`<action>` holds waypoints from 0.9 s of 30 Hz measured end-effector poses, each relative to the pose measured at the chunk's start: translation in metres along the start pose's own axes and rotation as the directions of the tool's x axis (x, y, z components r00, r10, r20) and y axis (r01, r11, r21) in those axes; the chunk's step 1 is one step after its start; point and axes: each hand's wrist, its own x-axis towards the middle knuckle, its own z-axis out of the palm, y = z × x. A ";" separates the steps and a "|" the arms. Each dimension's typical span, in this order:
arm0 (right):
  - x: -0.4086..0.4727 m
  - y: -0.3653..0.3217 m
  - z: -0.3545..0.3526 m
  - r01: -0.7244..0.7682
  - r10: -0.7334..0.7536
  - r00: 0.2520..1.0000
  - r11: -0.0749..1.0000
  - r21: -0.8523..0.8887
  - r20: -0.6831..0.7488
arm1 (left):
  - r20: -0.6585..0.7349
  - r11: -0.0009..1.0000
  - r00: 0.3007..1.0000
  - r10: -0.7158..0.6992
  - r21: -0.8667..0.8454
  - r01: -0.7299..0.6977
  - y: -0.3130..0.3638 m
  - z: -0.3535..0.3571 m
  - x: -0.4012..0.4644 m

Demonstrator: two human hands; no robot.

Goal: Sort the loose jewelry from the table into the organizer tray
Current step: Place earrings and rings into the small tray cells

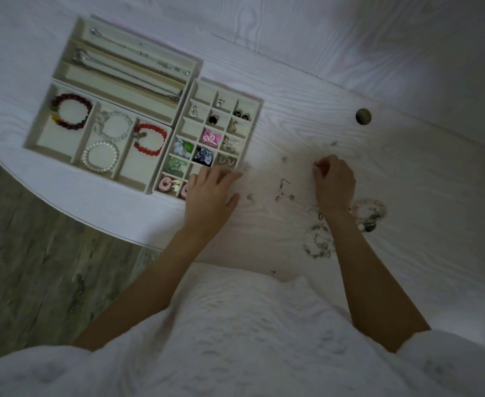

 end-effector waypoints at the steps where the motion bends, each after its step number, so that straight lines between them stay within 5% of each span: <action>1: -0.001 -0.002 0.002 0.032 -0.032 0.999 0.999 0.008 0.016 | -0.007 1.000 1.000 -0.017 0.000 0.017 0.000 -0.002 0.000; 7: -0.014 -0.010 0.004 0.220 -0.219 0.973 0.975 -0.013 0.074 | -0.029 1.000 0.999 -0.012 0.017 0.013 -0.005 0.000 -0.002; 11: -0.019 -0.032 -0.009 0.269 -0.290 0.956 0.923 0.276 0.038 | -0.038 0.999 0.999 0.001 -0.052 -0.003 -0.010 -0.003 -0.003; 16: -0.001 -0.094 -0.009 0.377 -0.488 0.846 0.833 0.405 0.217 | -0.185 0.979 0.968 -0.168 -0.150 0.141 -0.047 -0.021 -0.008; 21: 0.017 -0.168 0.013 0.529 -0.623 0.721 0.777 0.341 0.304 | -0.264 0.946 0.910 -0.319 -0.148 0.289 -0.095 -0.033 -0.012; 27: 0.016 -0.210 0.043 0.721 -0.715 0.644 0.686 0.097 0.271 | -0.148 0.896 0.897 -0.417 -0.236 0.377 -0.105 -0.032 -0.003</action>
